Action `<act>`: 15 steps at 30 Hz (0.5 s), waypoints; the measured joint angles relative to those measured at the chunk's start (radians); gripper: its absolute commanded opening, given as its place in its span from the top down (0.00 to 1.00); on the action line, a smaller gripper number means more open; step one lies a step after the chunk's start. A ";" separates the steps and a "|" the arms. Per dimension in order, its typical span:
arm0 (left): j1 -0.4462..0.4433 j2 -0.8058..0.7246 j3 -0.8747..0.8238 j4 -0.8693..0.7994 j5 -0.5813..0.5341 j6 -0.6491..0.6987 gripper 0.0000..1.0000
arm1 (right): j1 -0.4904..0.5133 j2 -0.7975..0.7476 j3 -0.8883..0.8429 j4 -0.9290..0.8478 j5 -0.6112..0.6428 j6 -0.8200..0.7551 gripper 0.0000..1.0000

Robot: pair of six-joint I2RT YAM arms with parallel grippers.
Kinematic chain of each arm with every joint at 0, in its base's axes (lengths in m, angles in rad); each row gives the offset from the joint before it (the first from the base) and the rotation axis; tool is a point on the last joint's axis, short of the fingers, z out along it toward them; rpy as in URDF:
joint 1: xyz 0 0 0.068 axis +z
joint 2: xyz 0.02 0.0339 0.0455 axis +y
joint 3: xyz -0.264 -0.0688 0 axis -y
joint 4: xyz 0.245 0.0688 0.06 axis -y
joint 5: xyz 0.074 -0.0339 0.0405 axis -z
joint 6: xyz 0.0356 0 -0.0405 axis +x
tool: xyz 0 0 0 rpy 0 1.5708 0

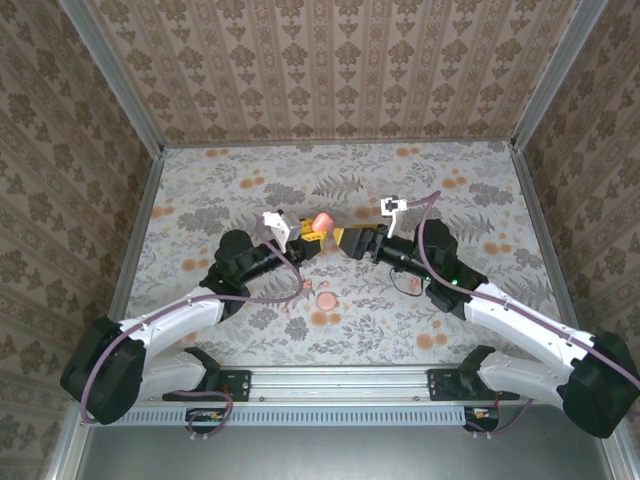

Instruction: Insert the wireless bluetooth earbuds into the charging case

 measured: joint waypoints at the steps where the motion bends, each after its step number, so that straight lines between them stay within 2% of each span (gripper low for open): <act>1: 0.005 0.000 0.000 0.002 0.020 -0.014 0.83 | -0.016 -0.012 0.000 -0.011 -0.013 -0.038 0.25; 5: 0.024 0.001 0.006 0.019 0.117 -0.070 0.83 | -0.078 -0.054 0.002 -0.070 -0.109 -0.226 0.26; 9: 0.036 0.011 0.034 0.052 0.225 -0.124 0.83 | -0.140 -0.111 0.013 -0.156 -0.249 -0.500 0.31; 15: 0.039 0.044 0.082 0.103 0.378 -0.181 0.83 | -0.202 -0.107 0.140 -0.367 -0.423 -0.854 0.37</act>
